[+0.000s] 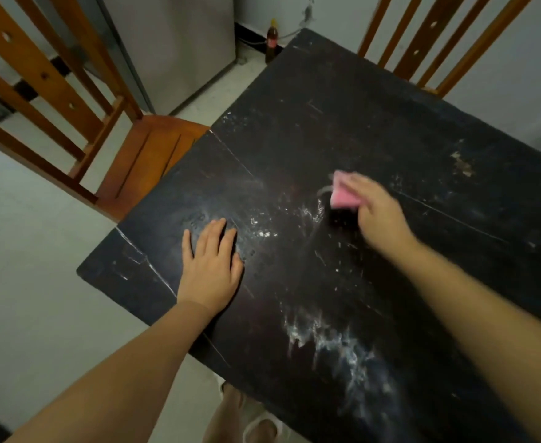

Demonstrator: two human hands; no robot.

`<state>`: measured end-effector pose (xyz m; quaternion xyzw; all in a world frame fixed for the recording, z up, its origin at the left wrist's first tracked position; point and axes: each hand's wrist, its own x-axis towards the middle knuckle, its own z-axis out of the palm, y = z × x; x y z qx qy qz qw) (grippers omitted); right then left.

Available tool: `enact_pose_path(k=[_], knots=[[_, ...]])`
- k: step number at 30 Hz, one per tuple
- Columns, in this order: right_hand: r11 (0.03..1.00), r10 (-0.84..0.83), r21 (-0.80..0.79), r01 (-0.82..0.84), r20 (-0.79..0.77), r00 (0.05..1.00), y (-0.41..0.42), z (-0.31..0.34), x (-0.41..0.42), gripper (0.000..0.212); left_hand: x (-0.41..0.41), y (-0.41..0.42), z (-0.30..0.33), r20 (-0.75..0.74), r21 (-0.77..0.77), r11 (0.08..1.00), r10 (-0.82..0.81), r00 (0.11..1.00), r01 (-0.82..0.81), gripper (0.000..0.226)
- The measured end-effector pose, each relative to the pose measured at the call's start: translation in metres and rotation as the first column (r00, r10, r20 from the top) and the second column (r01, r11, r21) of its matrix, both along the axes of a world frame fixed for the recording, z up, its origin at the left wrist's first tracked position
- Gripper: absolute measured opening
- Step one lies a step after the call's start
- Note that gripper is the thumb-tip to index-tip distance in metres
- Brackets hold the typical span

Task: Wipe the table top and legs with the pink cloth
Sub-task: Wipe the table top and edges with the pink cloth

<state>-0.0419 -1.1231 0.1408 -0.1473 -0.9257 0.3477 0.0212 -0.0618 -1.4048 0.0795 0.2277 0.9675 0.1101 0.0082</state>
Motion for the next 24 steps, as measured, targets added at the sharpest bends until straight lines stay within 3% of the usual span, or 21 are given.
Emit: enact_pose_path(k=[3,6,11,14,16,19,22,24], knots=[[0.993,-0.064,0.108,0.053,0.103,0.993,0.005,-0.021,-0.047,0.054,0.001,-0.001,-0.001,-0.010,0.013,1.000,0.001,1.000,-0.001,0.048],[0.984,0.147,0.084,-0.156,0.103,0.984,-0.054,-0.041,-0.012,0.060,-0.001,-0.001,-0.002,-0.003,0.020,1.000,-0.002,1.000,0.002,0.048],[0.845,0.527,-0.190,-0.499,0.147,0.837,-0.133,-0.020,0.099,0.058,-0.001,-0.002,-0.002,0.018,0.015,1.000,0.011,1.000,-0.011,0.048],[0.860,0.441,-0.306,-0.408,0.044,0.896,-0.111,0.005,0.056,0.051,-0.001,-0.001,-0.001,0.017,-0.004,1.000,0.010,1.000,-0.010,0.048],[0.951,0.268,-0.156,-0.268,-0.025,0.963,-0.083,0.006,-0.005,0.052,-0.001,-0.002,-0.001,0.015,-0.008,1.000,0.008,1.000,-0.008,0.048],[0.990,0.138,0.008,-0.138,0.021,0.990,-0.054,-0.010,-0.097,0.059,-0.001,-0.002,-0.002,0.002,0.008,1.000,0.007,1.000,-0.007,0.047],[0.959,0.252,0.120,-0.257,0.058,0.966,-0.079,-0.048,-0.113,0.057,0.000,-0.003,0.000,0.035,0.101,0.995,0.015,0.999,-0.019,0.047],[0.904,0.389,0.161,-0.397,0.083,0.918,-0.107,-0.069,-0.069,0.056,-0.003,-0.009,0.004,0.085,0.267,0.962,0.031,0.996,-0.052,0.049]])
